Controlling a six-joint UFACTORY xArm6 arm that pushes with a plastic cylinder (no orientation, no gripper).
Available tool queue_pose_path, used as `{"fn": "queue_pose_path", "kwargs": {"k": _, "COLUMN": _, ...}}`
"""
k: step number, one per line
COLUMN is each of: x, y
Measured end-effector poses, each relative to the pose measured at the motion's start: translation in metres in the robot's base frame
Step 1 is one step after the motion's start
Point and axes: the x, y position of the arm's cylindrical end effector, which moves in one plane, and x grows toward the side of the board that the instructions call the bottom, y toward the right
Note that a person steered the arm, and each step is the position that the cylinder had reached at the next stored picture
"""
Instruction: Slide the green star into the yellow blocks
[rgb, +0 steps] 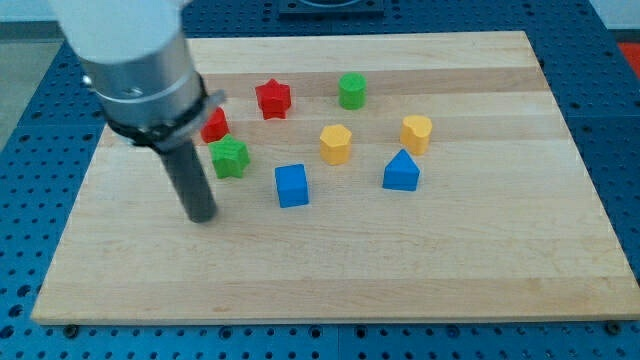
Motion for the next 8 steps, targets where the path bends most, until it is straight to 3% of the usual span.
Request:
{"fn": "queue_pose_path", "kwargs": {"k": 2, "x": -0.038, "y": -0.019}}
{"fn": "queue_pose_path", "kwargs": {"k": 3, "x": -0.069, "y": 0.008}}
{"fn": "queue_pose_path", "kwargs": {"k": 5, "x": -0.069, "y": 0.025}}
{"fn": "queue_pose_path", "kwargs": {"k": 6, "x": -0.069, "y": 0.066}}
{"fn": "queue_pose_path", "kwargs": {"k": 8, "x": -0.1, "y": 0.084}}
